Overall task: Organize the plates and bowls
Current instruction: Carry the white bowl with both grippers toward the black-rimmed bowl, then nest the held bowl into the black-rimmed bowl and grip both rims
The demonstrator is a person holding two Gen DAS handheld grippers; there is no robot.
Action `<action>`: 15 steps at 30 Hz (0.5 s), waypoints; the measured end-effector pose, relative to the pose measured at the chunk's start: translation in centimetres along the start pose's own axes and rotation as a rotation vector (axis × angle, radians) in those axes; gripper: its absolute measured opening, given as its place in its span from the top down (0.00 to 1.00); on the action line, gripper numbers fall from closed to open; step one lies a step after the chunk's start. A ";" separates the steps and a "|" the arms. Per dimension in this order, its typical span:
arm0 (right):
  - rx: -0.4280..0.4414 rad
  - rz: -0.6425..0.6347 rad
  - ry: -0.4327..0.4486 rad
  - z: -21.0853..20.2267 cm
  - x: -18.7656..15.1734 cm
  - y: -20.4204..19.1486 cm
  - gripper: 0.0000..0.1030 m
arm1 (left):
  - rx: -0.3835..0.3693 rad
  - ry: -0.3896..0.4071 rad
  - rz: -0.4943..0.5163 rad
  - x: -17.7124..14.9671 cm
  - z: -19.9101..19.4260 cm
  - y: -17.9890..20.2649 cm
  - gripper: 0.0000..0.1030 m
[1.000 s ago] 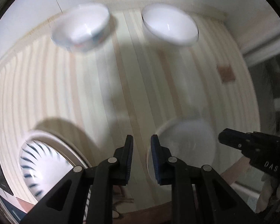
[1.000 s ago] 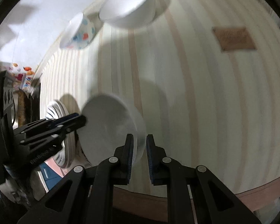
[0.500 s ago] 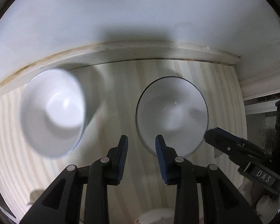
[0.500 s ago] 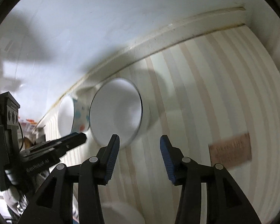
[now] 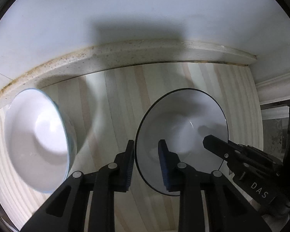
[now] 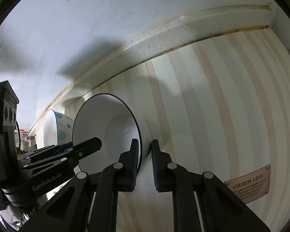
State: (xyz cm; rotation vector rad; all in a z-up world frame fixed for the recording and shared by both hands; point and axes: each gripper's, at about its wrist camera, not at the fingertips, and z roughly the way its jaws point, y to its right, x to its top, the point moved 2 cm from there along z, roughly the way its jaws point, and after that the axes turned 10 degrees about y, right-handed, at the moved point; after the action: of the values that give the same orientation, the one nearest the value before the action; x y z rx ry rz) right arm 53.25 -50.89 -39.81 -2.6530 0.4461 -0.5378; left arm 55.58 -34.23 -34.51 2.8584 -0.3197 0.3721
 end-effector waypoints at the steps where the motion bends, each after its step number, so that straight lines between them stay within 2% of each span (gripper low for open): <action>1: 0.001 -0.003 0.000 0.0 -0.1 -0.1 0.86 | -0.001 0.006 0.003 0.0 -0.2 0.2 0.79; 9: 0.031 -0.027 0.029 -3.5 -1.8 -1.9 0.86 | -0.023 0.059 0.018 -2.5 -5.5 1.1 0.79; 15: 0.052 -0.052 0.058 -8.1 -4.7 -3.7 0.86 | -0.028 0.088 0.051 -6.9 -10.9 1.7 0.79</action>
State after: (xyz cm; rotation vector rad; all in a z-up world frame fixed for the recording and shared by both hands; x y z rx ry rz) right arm 46.48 -48.40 -32.76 -2.6103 0.3760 -0.6347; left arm 46.22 -31.70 -25.87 2.8014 -0.3780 0.4973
